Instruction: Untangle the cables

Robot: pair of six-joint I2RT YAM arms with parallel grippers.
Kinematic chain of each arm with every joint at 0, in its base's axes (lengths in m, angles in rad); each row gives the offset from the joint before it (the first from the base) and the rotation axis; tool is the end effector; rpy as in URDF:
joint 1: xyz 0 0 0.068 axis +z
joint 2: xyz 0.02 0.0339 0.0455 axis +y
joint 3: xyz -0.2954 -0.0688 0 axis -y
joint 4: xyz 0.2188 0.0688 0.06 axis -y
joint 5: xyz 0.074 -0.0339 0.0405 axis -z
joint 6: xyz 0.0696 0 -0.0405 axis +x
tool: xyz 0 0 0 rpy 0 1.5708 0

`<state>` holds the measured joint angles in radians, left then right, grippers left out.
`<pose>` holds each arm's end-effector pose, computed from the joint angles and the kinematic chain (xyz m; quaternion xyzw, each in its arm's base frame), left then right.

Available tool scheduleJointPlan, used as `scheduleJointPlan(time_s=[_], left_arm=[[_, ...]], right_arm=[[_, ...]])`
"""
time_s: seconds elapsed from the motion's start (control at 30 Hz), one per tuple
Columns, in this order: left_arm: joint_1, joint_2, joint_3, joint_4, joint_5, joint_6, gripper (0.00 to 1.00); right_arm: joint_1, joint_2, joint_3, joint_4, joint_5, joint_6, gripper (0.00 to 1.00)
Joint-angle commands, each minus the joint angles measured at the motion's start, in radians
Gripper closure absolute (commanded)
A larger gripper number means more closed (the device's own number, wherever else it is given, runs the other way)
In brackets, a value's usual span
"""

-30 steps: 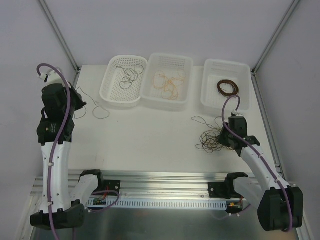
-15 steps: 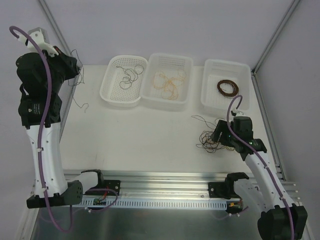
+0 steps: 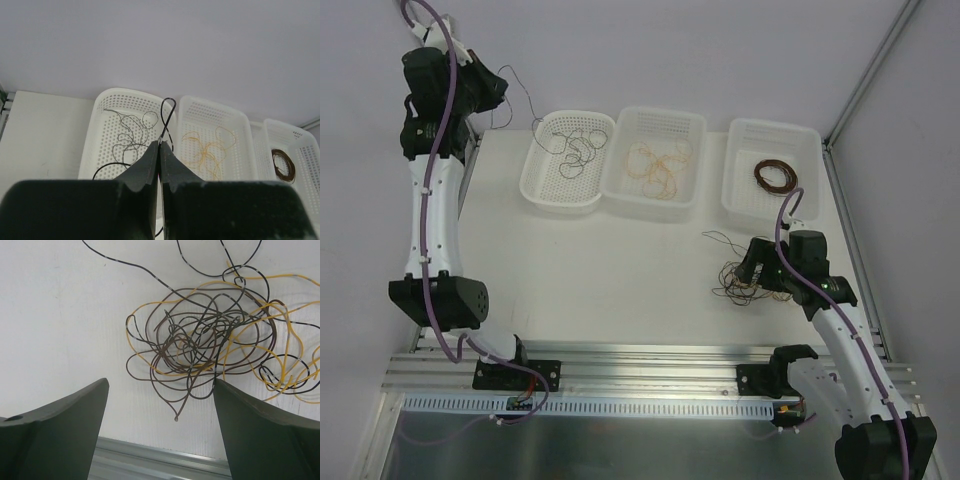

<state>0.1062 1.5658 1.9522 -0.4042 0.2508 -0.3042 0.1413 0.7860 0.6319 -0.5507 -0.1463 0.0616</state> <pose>0.3399 0.0189 0.5444 -0.0584 0.7108 -0.1575 0.6831 0.1426 0.0305 0.2557 -0.0667 0.9033 0.1084 0.4096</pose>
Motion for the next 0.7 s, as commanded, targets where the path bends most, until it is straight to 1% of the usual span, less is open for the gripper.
scheduleJointPlan(time_s=[0.0,0.1,0.13,0.2,0.23,0.33,0.37,0.43,0.47,0.5,0.53,0.6,0.67], left_arm=[[0.004,0.077,0.045,0.114,0.027,-0.038,1.0],[0.003,0.196,0.04,0.154,0.053,-0.059,1.0],[0.003,0.264,0.042,0.162,0.077,-0.065,1.0],[0.0,0.331,0.048,0.171,0.132,-0.09,0.93],[-0.002,0.385,0.048,0.171,0.152,-0.093,0.75],[-0.007,0.419,0.022,0.173,0.251,-0.119,0.5],[-0.011,0.41,0.01,0.176,0.263,-0.121,0.35],[-0.036,0.351,-0.042,0.179,0.249,-0.086,0.18],[-0.045,0.327,-0.059,0.18,0.242,-0.072,0.07],[-0.049,0.298,-0.097,0.179,0.237,-0.059,0.03],[-0.057,0.242,-0.117,0.18,0.234,-0.058,0.01],[-0.066,0.18,-0.188,0.18,0.239,-0.067,0.01],[-0.085,0.082,-0.246,0.179,0.239,-0.073,0.01]], right_arm=[[0.001,-0.008,0.04,-0.017,-0.01,-0.031,0.11],[0.003,-0.002,0.032,-0.012,-0.003,-0.032,0.1],[0.003,-0.004,0.028,-0.014,-0.004,-0.032,0.1],[0.003,0.004,0.026,-0.014,0.004,-0.032,0.1],[0.003,0.005,0.029,-0.015,0.007,-0.031,0.1],[0.0,0.007,0.035,-0.025,0.028,-0.029,0.1],[0.001,0.006,0.034,-0.026,0.039,-0.028,0.11],[0.003,0.01,0.02,-0.003,0.073,-0.026,0.12],[0.003,0.015,0.011,0.009,0.08,-0.023,0.13],[0.003,0.025,0.002,0.02,0.07,-0.017,0.14],[0.006,0.035,-0.004,0.049,0.064,-0.008,0.16],[0.02,0.07,-0.023,0.081,0.076,0.003,0.18],[0.05,0.122,-0.028,0.126,0.097,0.006,0.2]])
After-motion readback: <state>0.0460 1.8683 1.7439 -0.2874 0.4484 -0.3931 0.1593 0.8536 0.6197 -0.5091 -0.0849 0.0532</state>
